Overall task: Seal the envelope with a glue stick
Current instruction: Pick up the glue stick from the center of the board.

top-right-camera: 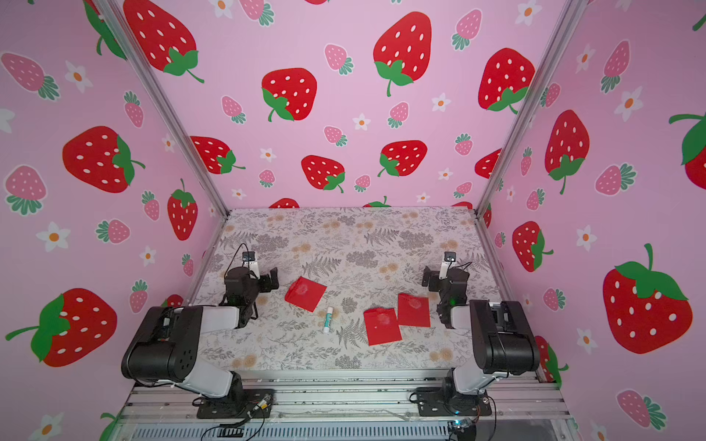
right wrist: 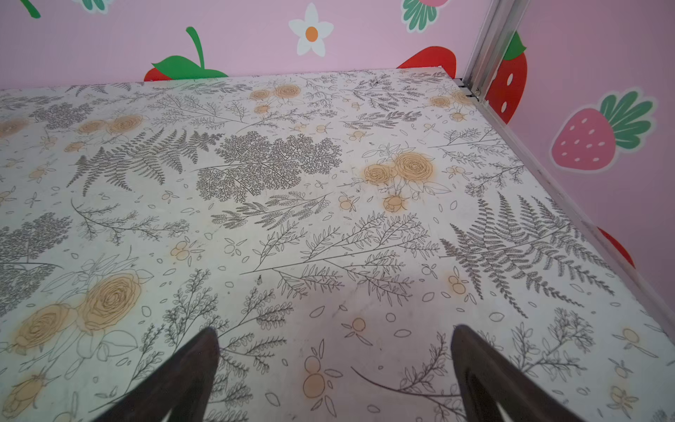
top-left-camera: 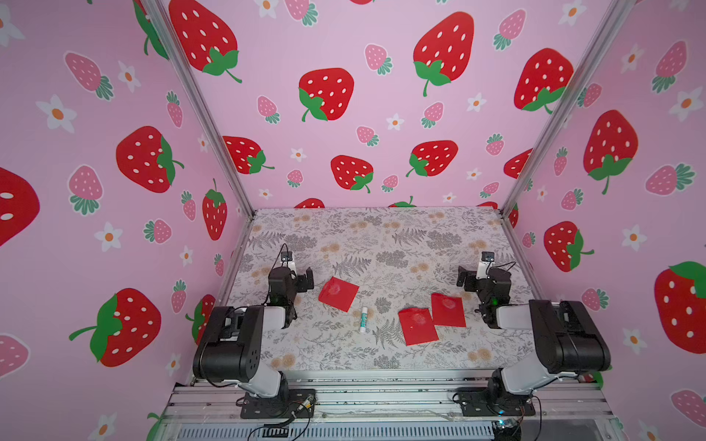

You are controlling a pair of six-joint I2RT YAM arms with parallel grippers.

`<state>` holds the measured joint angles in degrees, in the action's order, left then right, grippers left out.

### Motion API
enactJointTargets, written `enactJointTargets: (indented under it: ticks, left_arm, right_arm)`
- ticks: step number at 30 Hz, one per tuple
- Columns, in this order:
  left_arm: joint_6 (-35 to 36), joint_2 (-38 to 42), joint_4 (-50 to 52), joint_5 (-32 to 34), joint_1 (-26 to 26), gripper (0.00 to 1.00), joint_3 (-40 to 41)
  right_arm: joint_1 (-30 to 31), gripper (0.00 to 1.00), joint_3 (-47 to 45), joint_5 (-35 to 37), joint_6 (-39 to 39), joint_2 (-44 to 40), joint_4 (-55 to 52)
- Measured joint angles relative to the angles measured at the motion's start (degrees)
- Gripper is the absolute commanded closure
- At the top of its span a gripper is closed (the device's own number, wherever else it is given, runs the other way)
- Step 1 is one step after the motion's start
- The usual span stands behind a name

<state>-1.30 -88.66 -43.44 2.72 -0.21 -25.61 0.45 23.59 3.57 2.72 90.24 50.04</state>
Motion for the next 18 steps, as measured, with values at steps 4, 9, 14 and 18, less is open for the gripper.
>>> enactJointTargets:
  ticks: [4, 9, 14, 18]
  left_arm:
    - [0.0, 0.0, 0.0, -0.2, 0.1, 0.0, 0.0]
    - [0.0, 0.0, 0.0, -0.3, 0.1, 0.0, 0.0]
    - [0.0, 0.0, 0.0, -0.3, 0.1, 0.0, 0.0]
    - [0.0, 0.0, 0.0, -0.9, 0.5, 0.0, 0.0]
  right_arm:
    - [0.0, 0.01, 0.0, 0.0, 0.0, 0.0, 0.0]
    - [-0.1, 0.01, 0.0, 0.2, 0.1, 0.0, -0.4]
    - [-0.2, 0.01, 0.5, 0.6, 0.7, 0.1, -1.2]
    - [-0.2, 0.01, 0.6, 0.7, 0.8, 0.1, -1.4]
